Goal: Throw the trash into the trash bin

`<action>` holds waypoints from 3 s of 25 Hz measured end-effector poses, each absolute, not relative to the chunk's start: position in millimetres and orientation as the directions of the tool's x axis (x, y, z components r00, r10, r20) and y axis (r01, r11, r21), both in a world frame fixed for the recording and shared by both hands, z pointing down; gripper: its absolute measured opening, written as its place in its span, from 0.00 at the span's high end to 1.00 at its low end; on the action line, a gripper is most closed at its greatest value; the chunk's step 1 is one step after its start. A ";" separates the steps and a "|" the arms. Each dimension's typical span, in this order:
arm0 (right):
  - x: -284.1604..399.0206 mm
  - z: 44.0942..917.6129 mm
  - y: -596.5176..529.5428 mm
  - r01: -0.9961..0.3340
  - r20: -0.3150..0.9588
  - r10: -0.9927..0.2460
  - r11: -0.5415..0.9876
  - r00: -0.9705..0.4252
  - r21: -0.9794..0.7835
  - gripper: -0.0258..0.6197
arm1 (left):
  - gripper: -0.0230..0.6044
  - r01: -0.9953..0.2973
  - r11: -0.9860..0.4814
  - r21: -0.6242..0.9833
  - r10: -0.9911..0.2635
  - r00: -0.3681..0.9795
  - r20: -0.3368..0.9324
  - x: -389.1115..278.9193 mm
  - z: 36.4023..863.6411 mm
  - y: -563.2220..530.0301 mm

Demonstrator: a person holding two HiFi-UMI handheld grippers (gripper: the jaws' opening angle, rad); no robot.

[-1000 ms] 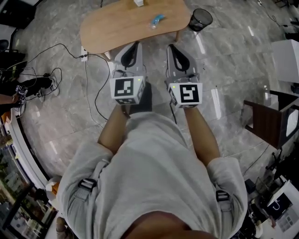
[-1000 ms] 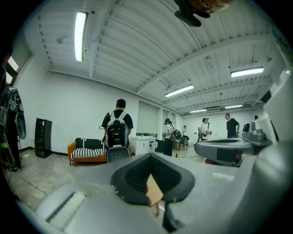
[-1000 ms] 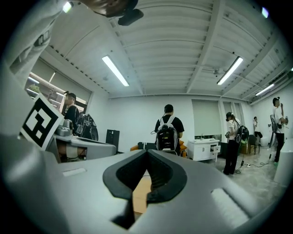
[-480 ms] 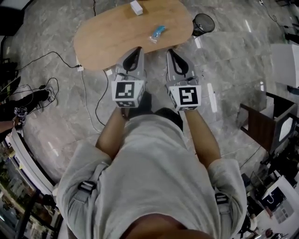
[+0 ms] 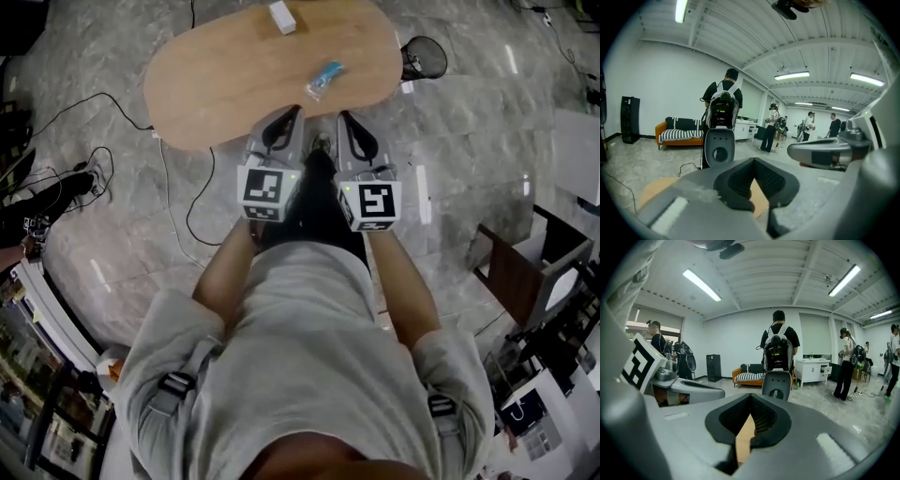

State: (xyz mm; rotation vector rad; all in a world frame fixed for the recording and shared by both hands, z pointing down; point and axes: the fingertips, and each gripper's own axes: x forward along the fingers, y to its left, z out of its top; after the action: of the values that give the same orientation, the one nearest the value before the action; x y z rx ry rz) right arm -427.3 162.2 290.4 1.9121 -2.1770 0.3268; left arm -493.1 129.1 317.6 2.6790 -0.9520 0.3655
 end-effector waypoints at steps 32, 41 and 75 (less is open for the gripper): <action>-359.1 694.5 76.6 -0.937 0.711 -0.644 0.028 -0.282 -0.347 0.73 | 0.93 -0.763 -0.575 0.294 -0.482 0.606 0.633 -447.7 650.3 56.9; -360.8 753.7 59.8 -0.906 0.789 -0.534 -0.095 -0.303 -0.412 0.69 | 0.93 -0.761 -0.585 0.279 -0.467 0.598 0.651 -453.4 661.6 45.3; -421.5 452.7 61.1 -0.962 0.560 -0.795 0.108 -0.234 -0.249 0.95 | 0.93 -0.748 -0.618 0.241 -0.602 0.648 0.467 -508.2 415.3 59.7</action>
State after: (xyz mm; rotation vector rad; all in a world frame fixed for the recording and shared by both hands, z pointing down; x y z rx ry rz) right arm -421.5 61.1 452.7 1.7334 -2.1036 0.8350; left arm -508.2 59.7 415.3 2.4523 -1.0622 0.4798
